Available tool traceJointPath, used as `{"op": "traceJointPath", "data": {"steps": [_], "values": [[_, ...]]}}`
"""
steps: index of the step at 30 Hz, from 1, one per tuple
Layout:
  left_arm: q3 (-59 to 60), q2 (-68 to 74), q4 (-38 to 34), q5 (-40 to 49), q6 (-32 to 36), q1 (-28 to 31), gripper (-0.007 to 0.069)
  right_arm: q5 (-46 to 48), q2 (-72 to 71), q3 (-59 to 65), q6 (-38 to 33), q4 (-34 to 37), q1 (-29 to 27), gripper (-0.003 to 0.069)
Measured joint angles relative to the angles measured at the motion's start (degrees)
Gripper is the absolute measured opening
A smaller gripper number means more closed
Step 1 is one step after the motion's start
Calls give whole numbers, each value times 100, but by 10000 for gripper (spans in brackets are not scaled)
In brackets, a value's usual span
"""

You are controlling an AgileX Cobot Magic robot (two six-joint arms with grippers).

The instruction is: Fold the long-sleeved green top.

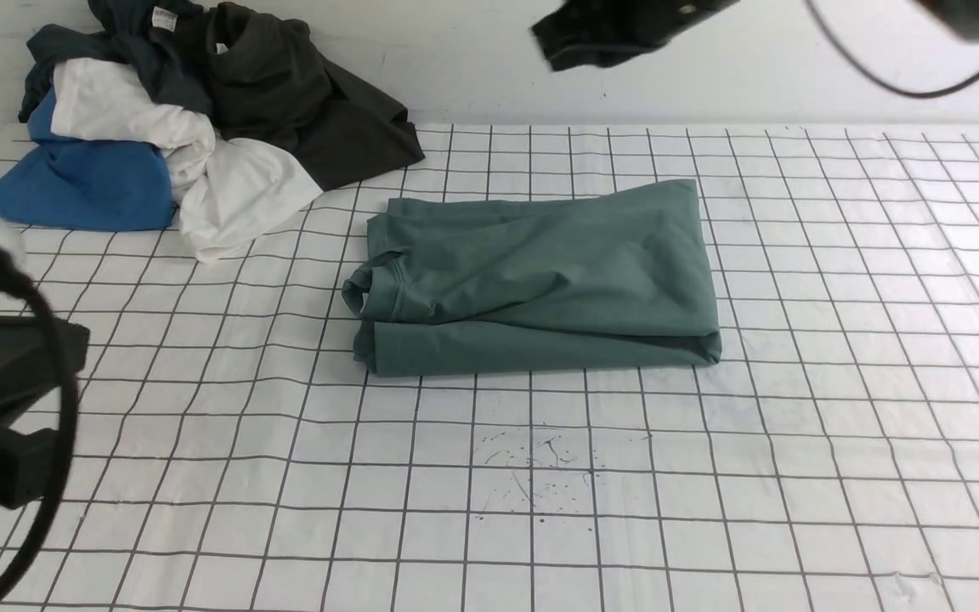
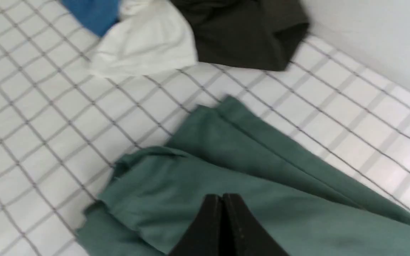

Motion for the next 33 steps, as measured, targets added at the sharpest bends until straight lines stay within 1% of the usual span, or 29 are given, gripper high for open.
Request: {"op": "traceJointPath", "data": {"steps": [1, 4, 5, 6, 7, 8, 9, 11, 12, 13, 14, 15, 16, 17, 20, 21, 22, 26, 29, 30, 31, 33], "values": [[59, -120, -20, -85, 33, 0, 26, -66, -157, 252, 7, -83, -108, -11], [482, -515, -28, -494, 77, 0, 26, -572, -828, 1604, 7, -327, -494, -11], [614, -632, -28, -625, 95, 0, 26, -749, -1017, 2024, 7, -425, -574, -11], [614, -657, -28, -656, 100, 0, 26, -782, -1017, 2107, 7, -425, -589, -11], [820, -884, -28, -899, 171, 0, 26, -1046, -1351, 2725, 7, -655, -674, -11], [871, -917, -28, -929, 200, 0, 26, -1107, -1447, 2797, 7, -727, -682, -11], [1073, -1222, -33, -1199, 355, 0, 26, -1366, -1895, 3381, 33, -1072, -714, -11], [1340, -1564, -68, -1478, 556, 0, 26, -1750, -2621, 3927, 196, -1531, -714, -11], [1452, -1690, -91, -1575, 648, 0, 26, -1934, -3037, 4127, 291, -1692, -714, -11], [1510, -1720, -98, -1618, 668, 0, 26, -2027, -3126, 4224, 340, -1768, -714, -11], [1732, -1964, -202, -1802, 814, 0, 26, -2382, -3930, 4604, 548, -2060, -714, -11], [1758, -1989, -216, -1826, 814, -6, 26, -2421, -3930, 4650, 575, -2094, -714, -11], [1979, -2163, -328, -2038, 976, -57, 26, -2674, -4765, 5053, 822, -2344, -714, -11], [2080, -2249, -381, -2155, 1061, -116, 26, -2764, -5229, 5336, 971, -2447, -714, -11], [2273, -2436, -500, -2515, 1333, -363, 26, -2918, -6469, 6404, 1440, -2609, -714, -11], [2283, -2436, -500, -2515, 1348, -383, 26, -2924, -6555, 6486, 1479, -2616, -714, -11], [2353, -2484, -521, -2684, 1494, -570, 26, -2952, -7250, 7255, 1835, -2641, -714, -11], [2381, -2498, -540, -2804, 1590, -918, 26, -2971, -8456, 8940, 2429, -2554, -714, -11], [2386, -2503, -540, -2810, 1590, -1074, 26, -3201, -9405, 9930, 2536, -2454, -719, -11], [2386, -2503, -540, -2810, 1590, -1080, 26, -3232, -9476, 9930, 2545, -2454, -719, -11], [2386, -2503, -540, -2810, 1590, -1100, 26, -3531, -10059, 10400, 2553, -2448, -720, -11], [2386, -2503, -540, -2804, 1590, -1100, 26, -3930, -10736, 10789, 2553, -2454, -720, -11]]}}
